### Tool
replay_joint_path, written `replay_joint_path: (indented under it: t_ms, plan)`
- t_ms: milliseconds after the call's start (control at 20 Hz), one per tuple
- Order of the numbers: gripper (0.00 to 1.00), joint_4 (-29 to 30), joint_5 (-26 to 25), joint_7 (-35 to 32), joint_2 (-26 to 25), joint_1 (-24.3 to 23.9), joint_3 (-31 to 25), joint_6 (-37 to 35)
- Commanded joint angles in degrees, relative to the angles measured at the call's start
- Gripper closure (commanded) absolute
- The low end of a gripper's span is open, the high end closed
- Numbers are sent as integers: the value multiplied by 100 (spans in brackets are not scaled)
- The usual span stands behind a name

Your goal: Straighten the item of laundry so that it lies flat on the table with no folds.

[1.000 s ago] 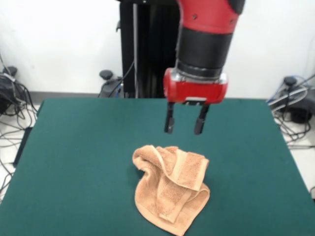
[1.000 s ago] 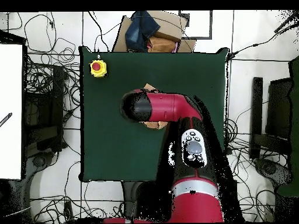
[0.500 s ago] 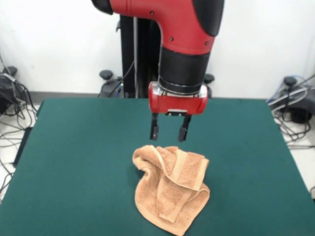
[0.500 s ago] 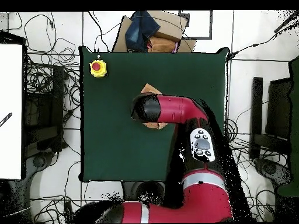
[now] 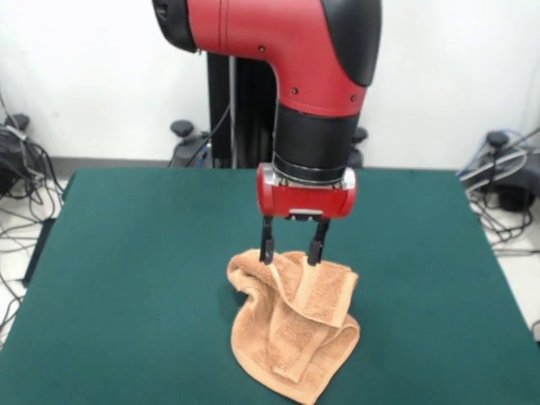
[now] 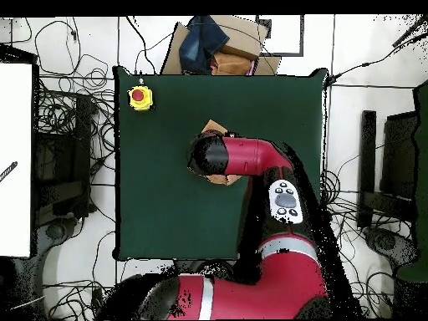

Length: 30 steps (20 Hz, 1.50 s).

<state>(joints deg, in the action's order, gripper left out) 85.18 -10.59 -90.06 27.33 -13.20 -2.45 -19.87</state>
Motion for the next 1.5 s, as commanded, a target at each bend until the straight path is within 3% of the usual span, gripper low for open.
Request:
replay_joint_path:
  t_ms: [50, 850, 1050, 1500]
  plan:
    - [0, -193, -314, -701, -282, 274, 50, 471]
    - [0, -214, -432, -339, -493, 95, -29, 493]
    - [0, -252, -350, -48, -544, -83, -199, -78]
    - [0, -316, -380, 109, -615, -95, -153, -456]
